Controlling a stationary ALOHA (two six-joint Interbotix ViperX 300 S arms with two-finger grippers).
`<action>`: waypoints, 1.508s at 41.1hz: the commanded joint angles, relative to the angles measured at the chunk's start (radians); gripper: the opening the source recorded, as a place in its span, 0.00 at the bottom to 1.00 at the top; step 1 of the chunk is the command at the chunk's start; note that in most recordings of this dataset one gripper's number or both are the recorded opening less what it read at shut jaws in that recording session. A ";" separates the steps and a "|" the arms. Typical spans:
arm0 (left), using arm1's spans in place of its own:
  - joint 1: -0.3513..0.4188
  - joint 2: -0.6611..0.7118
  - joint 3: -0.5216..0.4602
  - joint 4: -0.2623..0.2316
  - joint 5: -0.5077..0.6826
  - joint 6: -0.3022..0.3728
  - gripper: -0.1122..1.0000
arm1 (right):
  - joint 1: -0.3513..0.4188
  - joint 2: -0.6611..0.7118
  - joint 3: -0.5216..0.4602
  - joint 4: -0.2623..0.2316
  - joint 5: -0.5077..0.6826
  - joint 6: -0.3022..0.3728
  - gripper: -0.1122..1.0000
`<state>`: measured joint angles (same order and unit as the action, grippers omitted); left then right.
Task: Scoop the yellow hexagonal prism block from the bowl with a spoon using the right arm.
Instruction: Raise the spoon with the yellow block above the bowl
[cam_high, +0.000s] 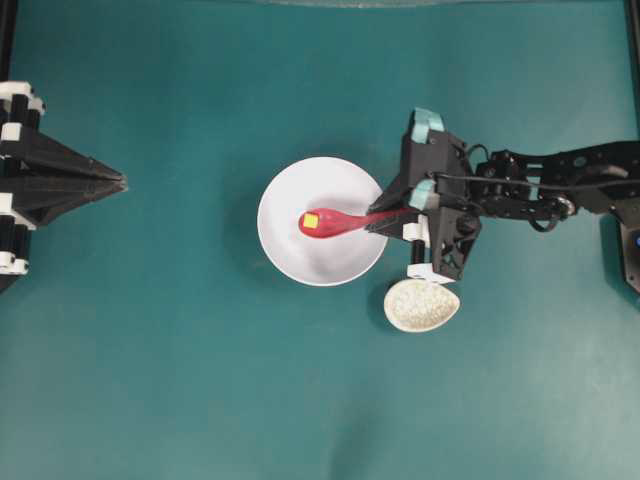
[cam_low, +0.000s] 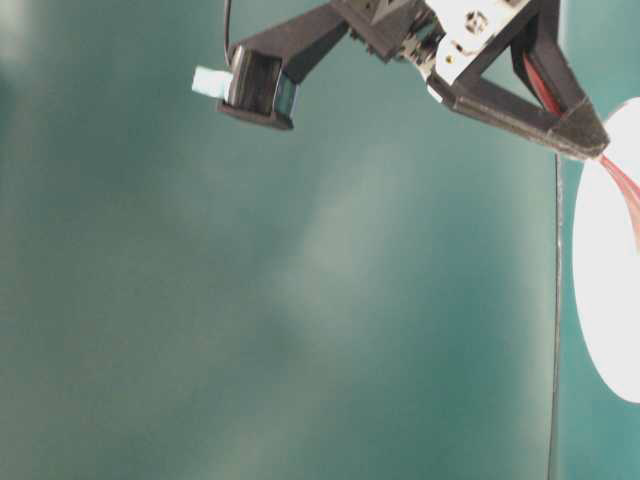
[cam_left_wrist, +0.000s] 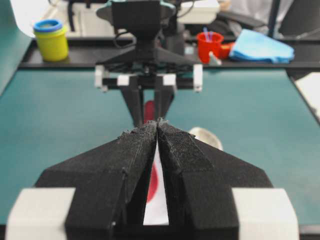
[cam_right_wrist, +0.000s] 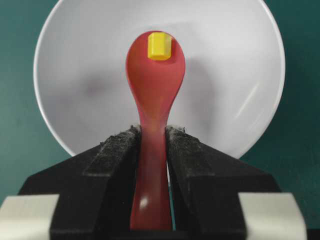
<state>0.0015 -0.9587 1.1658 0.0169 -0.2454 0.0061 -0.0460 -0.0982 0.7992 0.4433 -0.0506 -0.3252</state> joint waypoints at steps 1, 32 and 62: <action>0.002 0.009 -0.023 0.003 -0.008 -0.002 0.20 | 0.009 -0.038 0.006 0.006 -0.043 0.000 0.32; 0.002 0.009 -0.023 0.002 -0.006 -0.008 0.20 | 0.026 -0.064 0.086 0.006 -0.143 0.041 0.32; 0.002 0.008 -0.023 0.002 -0.006 -0.018 0.20 | 0.037 -0.187 0.087 -0.020 -0.186 0.034 0.32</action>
<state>0.0031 -0.9587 1.1658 0.0169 -0.2454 -0.0092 -0.0138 -0.2439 0.8958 0.4264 -0.2255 -0.2869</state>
